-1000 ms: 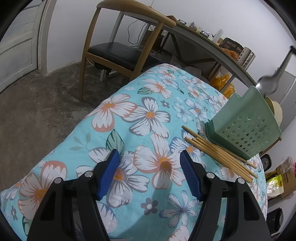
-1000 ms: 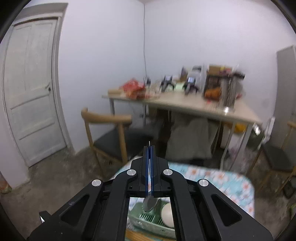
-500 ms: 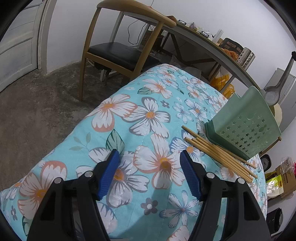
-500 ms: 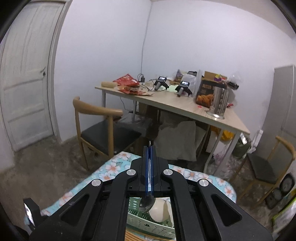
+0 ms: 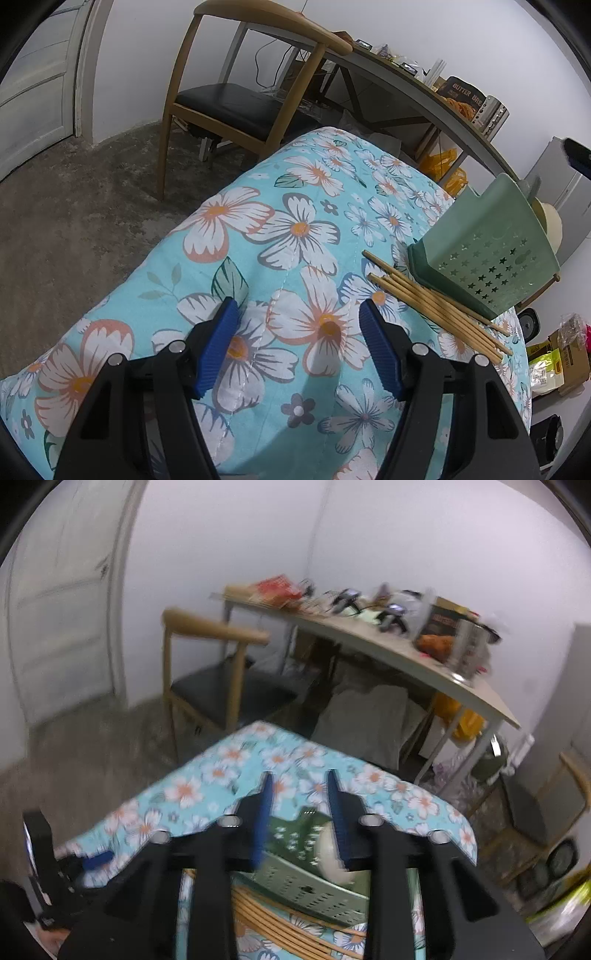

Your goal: Organize utensils

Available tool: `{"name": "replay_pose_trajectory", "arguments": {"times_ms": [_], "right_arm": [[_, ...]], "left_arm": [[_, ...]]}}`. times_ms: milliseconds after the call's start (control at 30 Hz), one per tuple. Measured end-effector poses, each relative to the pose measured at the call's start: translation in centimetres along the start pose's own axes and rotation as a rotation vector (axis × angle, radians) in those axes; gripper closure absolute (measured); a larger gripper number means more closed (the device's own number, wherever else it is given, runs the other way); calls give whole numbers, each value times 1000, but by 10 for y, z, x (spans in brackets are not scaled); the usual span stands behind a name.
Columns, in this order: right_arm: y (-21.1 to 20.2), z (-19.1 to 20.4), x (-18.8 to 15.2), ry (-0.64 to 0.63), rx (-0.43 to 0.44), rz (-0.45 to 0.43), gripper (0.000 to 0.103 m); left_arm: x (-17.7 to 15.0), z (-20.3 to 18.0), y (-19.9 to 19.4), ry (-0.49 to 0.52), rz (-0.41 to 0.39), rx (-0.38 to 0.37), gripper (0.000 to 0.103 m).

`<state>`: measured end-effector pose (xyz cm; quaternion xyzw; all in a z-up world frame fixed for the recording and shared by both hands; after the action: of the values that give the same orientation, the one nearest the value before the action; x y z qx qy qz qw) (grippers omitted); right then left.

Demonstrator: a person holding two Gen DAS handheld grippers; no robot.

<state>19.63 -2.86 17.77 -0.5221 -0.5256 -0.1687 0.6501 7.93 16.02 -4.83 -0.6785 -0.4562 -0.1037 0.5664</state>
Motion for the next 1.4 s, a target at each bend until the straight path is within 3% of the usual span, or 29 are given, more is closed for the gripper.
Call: {"name": "replay_pose_trajectory", "arguments": {"times_ms": [67,167,233,333,400,467,567,833,967,1100,1400], "right_arm": [[-22,-17,-5,88,33,-54,70],[-58,-39,-40,209,57,-120,70],[-62,-40,-67,266,105,-92,68],[-50,-23,-115,287,284,-24,68],[-33,-8,-134,253,313,55,68],[-9,7,-148,179,299,148,68],[7,9,-159,149,293,189,68],[6,-17,-179,194,132,78,66],[15,-37,-193,269,98,125,66],[20,-50,-194,324,98,118,66],[36,-50,-200,336,91,195,66]], "left_arm": [[0,0,0,0,0,3,37],[0,-1,1,1,2,14,36],[0,-2,1,7,1,19,36],[1,-1,1,4,-5,10,35],[2,2,0,-12,-5,-12,34],[3,5,-2,-38,-9,-37,34],[4,8,-5,-80,3,-67,34],[8,-9,2,-41,-17,-57,35],[12,-18,12,-71,16,-153,36],[10,-27,22,-142,84,-256,36],[15,-25,27,-181,102,-259,38]]}}
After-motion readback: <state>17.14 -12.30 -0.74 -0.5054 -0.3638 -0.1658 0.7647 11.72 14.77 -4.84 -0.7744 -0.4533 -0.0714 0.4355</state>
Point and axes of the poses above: each gripper's, at about its wrist camera, not at the fingertips, and y roughly the way its jaws point, z to its left, x to its top, the point moved 1 cm from there along y, roughly the way its jaws point, and after that the axes turned 5 degrees about y, right-handed, at the moved point
